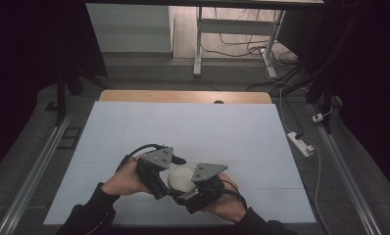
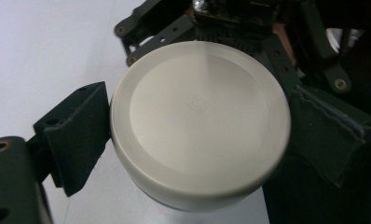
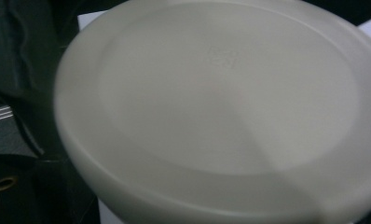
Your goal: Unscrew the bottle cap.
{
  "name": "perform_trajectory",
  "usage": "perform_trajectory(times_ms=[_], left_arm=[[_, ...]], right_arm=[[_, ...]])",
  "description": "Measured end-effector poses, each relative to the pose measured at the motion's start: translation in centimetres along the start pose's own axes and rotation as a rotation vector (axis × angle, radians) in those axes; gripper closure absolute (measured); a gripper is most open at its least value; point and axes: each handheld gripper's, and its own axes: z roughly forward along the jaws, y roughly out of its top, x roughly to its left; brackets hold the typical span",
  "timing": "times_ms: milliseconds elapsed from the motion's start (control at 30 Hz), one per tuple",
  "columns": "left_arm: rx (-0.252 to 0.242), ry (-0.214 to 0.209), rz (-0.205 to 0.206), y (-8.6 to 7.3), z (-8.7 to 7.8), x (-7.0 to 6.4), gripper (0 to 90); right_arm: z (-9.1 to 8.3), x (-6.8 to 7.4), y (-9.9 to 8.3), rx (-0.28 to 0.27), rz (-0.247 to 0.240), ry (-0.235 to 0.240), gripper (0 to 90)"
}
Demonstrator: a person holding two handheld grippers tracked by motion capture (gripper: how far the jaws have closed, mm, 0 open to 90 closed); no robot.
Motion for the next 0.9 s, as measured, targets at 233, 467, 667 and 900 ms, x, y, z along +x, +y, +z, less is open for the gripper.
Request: perform_trajectory(times_ms=[233,467,667,900], left_arm=[[0.039,0.230,-0.234,1.7,2.0,-1.1,8.6],[-0.020,0.230,-0.176,2.4,0.9,-1.8,0.0],[-0.059,0.102,-0.095,1.5,-1.6,-1.0,0.5],[-0.023,-0.005,-0.018,0.2,-1.1,-0.1,1.6]], right_arm=[[0.0,-1.2,-0.4,0.013,0.064,-0.101,5.9],[-0.1,-0.9,-0.2,0.002,0.055,-0.093,5.9],[-0.2,-1.0,-0.3,-0.002,0.050,-0.074,5.8],[-0.1,-0.6,-0.2,-0.011,0.011,-0.001,5.8]])
